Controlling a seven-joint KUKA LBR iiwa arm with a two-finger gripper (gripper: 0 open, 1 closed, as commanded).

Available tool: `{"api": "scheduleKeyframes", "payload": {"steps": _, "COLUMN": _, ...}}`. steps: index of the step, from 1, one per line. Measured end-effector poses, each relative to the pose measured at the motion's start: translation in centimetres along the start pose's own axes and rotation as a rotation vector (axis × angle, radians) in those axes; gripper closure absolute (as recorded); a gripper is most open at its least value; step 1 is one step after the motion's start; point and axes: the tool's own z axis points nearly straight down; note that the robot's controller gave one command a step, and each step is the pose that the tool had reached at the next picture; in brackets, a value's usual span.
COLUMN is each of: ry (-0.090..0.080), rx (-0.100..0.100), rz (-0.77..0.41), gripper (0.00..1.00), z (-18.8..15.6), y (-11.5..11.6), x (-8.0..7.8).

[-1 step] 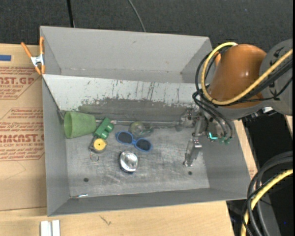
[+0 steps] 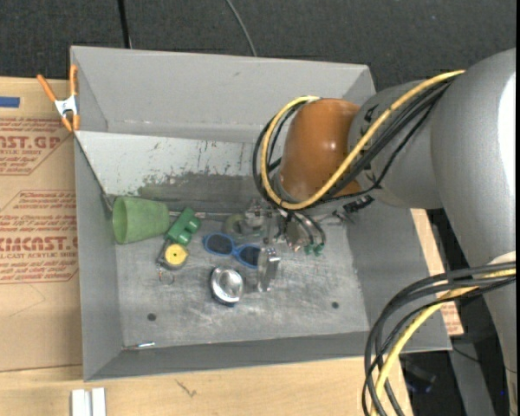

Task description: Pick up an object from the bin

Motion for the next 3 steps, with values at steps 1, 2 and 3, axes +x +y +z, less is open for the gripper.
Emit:
{"api": "scheduleKeyframes", "payload": {"steps": 1, "ry": 0.013, "rx": 0.000, "rz": 0.125, "gripper": 0.00, "z": -1.3, "y": 1.8, "x": 0.7}}
{"api": "scheduleKeyframes", "payload": {"steps": 2, "ry": 0.012, "rx": 0.002, "rz": 0.188, "gripper": 0.00, "z": -1.3, "y": 2.5, "x": 0.7}}
{"api": "scheduleKeyframes", "payload": {"steps": 3, "ry": -0.012, "rx": -0.006, "rz": 0.356, "gripper": 0.00, "z": 0.6, "y": 2.2, "x": 0.0}}
